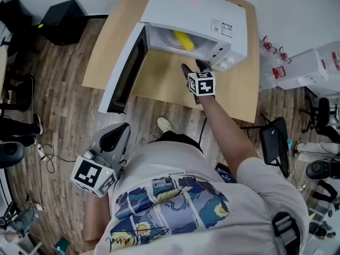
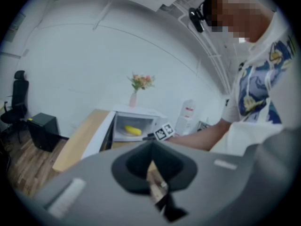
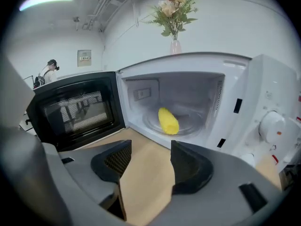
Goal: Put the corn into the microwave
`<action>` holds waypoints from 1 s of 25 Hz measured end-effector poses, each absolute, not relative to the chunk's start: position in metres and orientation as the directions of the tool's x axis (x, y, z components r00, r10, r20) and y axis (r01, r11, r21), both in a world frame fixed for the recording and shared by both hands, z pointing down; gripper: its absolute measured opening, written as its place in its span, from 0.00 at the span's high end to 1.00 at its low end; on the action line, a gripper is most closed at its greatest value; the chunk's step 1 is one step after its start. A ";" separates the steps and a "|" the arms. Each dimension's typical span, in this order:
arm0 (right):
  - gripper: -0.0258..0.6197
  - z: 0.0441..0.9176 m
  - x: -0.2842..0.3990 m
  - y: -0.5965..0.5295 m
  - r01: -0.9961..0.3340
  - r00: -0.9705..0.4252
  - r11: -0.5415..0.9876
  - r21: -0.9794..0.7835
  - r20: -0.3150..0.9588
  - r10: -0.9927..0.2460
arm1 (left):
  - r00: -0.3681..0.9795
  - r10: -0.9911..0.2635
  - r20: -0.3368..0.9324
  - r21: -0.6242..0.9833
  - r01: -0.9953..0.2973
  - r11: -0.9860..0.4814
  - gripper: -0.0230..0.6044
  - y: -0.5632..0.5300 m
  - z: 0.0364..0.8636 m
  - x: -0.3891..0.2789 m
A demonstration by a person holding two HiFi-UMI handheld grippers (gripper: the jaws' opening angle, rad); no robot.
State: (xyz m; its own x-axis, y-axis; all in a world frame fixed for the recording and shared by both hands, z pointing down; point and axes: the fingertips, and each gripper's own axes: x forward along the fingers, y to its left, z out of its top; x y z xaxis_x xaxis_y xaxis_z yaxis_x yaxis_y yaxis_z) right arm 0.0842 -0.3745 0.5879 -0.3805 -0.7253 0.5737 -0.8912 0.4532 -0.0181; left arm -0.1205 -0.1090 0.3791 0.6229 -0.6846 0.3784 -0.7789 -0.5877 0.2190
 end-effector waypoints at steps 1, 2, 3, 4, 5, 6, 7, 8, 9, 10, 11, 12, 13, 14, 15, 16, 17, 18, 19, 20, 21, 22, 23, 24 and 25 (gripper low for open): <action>0.55 0.585 0.083 -0.366 -0.887 -0.393 0.462 -0.027 0.571 -0.721 | 0.628 -0.682 0.375 0.218 -0.775 -0.593 0.95 -0.106 0.379 -0.120; 0.55 0.583 0.081 -0.357 -0.881 -0.405 0.472 -0.035 0.569 -0.715 | 0.632 -0.680 0.371 0.218 -0.771 -0.598 0.95 -0.102 0.379 -0.120; 0.56 0.580 0.080 -0.347 -0.876 -0.416 0.480 -0.041 0.567 -0.711 | 0.637 -0.678 0.367 0.217 -0.767 -0.603 0.95 -0.099 0.378 -0.120; 0.60 0.577 0.080 -0.338 -0.873 -0.423 0.486 -0.044 0.564 -0.709 | 0.641 -0.676 0.363 0.217 -0.764 -0.608 0.95 -0.095 0.378 -0.121; 0.65 0.574 0.081 -0.328 -0.871 -0.428 0.490 -0.046 0.562 -0.708 | 0.646 -0.674 0.359 0.218 -0.760 -0.613 0.95 -0.091 0.377 -0.121; 0.66 0.571 0.081 -0.318 -0.869 -0.432 0.492 -0.049 0.559 -0.707 | 0.650 -0.671 0.356 0.220 -0.756 -0.616 0.95 -0.087 0.378 -0.121; 0.67 0.568 0.081 -0.307 -0.867 -0.438 0.495 -0.054 0.556 -0.707 | 0.655 -0.668 0.354 0.223 -0.752 -0.620 0.95 -0.083 0.378 -0.122; 0.71 0.565 0.081 -0.297 -0.865 -0.444 0.497 -0.060 0.550 -0.707 | 0.659 -0.665 0.352 0.226 -0.749 -0.623 0.95 -0.078 0.379 -0.123; 0.73 0.562 0.080 -0.287 -0.864 -0.451 0.500 -0.066 0.544 -0.707 | 0.664 -0.661 0.350 0.229 -0.744 -0.627 0.95 -0.074 0.380 -0.124; 0.76 0.558 0.080 -0.277 -0.862 -0.457 0.501 -0.071 0.537 -0.709 | 0.671 -0.656 0.347 0.234 -0.739 -0.632 0.95 -0.070 0.381 -0.124; 0.80 0.555 0.079 -0.267 -0.862 -0.461 0.502 -0.076 0.530 -0.711 | 0.679 -0.649 0.343 0.239 -0.732 -0.638 0.95 -0.065 0.382 -0.124; 0.84 0.551 0.079 -0.256 -0.861 -0.466 0.502 -0.083 0.523 -0.714 | 0.688 -0.642 0.339 0.245 -0.723 -0.646 0.95 -0.061 0.383 -0.123; 0.87 0.548 0.079 -0.246 -0.860 -0.472 0.503 -0.090 0.516 -0.715 | 0.697 -0.634 0.335 0.251 -0.715 -0.653 0.95 -0.057 0.384 -0.122; 0.89 0.545 0.078 -0.236 -0.858 -0.480 0.505 -0.100 0.510 -0.714 | 0.705 -0.627 0.332 0.257 -0.707 -0.659 0.95 -0.053 0.386 -0.121; 0.91 0.541 0.077 -0.226 -0.855 -0.488 0.507 -0.111 0.503 -0.713 | 0.713 -0.618 0.331 0.262 -0.699 -0.666 0.95 -0.049 0.388 -0.119; 0.91 0.538 0.076 -0.215 -0.852 -0.495 0.509 -0.120 0.497 -0.712 | 0.721 -0.608 0.332 0.266 -0.690 -0.673 0.95 -0.046 0.391 -0.118; 0.92 0.535 0.075 -0.205 -0.849 -0.503 0.513 -0.126 0.493 -0.710 | 0.730 -0.597 0.333 0.270 -0.681 -0.681 0.95 -0.043 0.394 -0.116; 0.93 0.532 0.073 -0.194 -0.845 -0.511 0.519 -0.131 0.490 -0.707 | 0.738 -0.586 0.334 0.273 -0.671 -0.689 0.95 -0.039 0.396 -0.113; 0.93 0.529 0.071 -0.183 -0.840 -0.518 0.526 -0.136 0.489 -0.702 | 0.746 -0.576 0.333 0.275 -0.661 -0.698 0.95 -0.037 0.399 -0.111; 0.93 0.527 0.070 -0.173 -0.835 -0.525 0.533 -0.138 0.490 -0.696 | 0.754 -0.568 0.329 0.277 -0.652 -0.706 0.95 -0.034 0.400 -0.108; 0.94 0.525 0.069 -0.163 -0.831 -0.530 0.539 -0.138 0.492 -0.691 | 0.762 -0.561 0.323 0.279 -0.643 -0.713 0.95 -0.032 0.401 -0.106; 0.94 0.523 0.069 -0.153 -0.827 -0.533 0.545 -0.137 0.496 -0.685 | 0.770 -0.555 0.316 0.283 -0.635 -0.719 0.95 -0.030 0.402 -0.103; 0.94 0.520 0.068 -0.144 -0.824 -0.537 0.550 -0.138 0.500 -0.679 | 0.777 -0.548 0.310 0.287 -0.626 -0.725 0.95 -0.027 0.403 -0.101; 0.94 0.518 0.067 -0.135 -0.820 -0.541 0.556 -0.137 0.503 -0.674 | 0.783 -0.543 0.305 0.290 -0.619 -0.730 0.95 -0.024 0.404 -0.099; 0.94 0.516 0.066 -0.127 -0.815 -0.544 0.564 -0.130 0.506 -0.669 | 0.788 -0.538 0.299 0.292 -0.612 -0.735 0.95 -0.022 0.404 -0.098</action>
State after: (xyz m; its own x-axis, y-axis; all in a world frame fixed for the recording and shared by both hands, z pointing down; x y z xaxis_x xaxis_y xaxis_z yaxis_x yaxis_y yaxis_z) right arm 0.0655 -0.1273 0.5159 -0.5441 -0.6695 0.5057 -0.8153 0.5641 -0.1304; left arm -0.0981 -0.0219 0.4041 0.7880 -0.5380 0.2993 -0.6125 -0.7348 0.2915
